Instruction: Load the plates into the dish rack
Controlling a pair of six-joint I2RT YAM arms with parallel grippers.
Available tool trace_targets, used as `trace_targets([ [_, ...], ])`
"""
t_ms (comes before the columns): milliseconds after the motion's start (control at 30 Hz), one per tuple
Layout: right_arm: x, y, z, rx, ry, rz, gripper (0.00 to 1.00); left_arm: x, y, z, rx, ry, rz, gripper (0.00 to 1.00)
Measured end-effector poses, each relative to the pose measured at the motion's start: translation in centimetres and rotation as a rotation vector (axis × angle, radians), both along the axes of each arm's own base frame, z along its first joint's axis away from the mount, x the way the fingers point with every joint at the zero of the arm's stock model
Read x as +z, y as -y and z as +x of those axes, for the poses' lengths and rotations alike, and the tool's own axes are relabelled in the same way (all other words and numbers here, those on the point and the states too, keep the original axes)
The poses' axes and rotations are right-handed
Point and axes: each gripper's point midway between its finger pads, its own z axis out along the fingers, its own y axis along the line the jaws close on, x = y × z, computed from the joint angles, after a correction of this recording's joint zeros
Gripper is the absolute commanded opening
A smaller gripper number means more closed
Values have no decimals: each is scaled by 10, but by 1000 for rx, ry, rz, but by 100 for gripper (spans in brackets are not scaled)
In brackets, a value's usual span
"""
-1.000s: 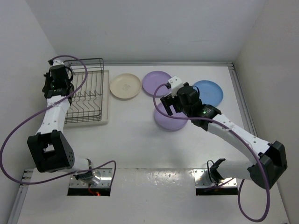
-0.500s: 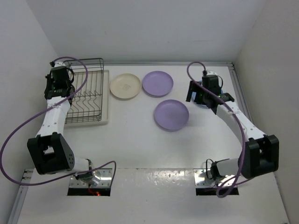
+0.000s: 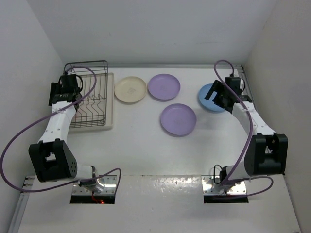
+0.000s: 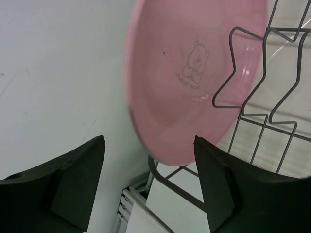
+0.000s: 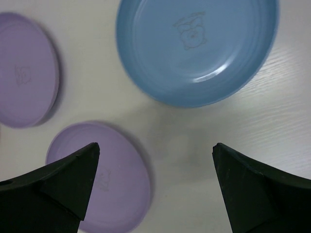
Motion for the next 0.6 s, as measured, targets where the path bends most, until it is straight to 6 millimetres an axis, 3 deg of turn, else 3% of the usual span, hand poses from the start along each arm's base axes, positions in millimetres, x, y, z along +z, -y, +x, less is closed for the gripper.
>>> trace_targets([
  [133, -14, 37, 7, -159, -20, 39, 100, 18, 2, 2, -9, 8, -12, 84],
  [267, -43, 75, 9, -319, -84, 79, 97, 68, 7, 18, -43, 115, -7, 84],
  [400, -77, 115, 24, -455, -160, 81, 95, 112, 27, 35, -123, 204, 1, 85],
  [533, -108, 133, 50, -497, -216, 64, 87, 119, 51, 49, -219, 197, -35, 85],
  [600, -126, 138, 59, -508, -245, 70, 71, 110, 65, 57, -275, 166, -72, 85],
])
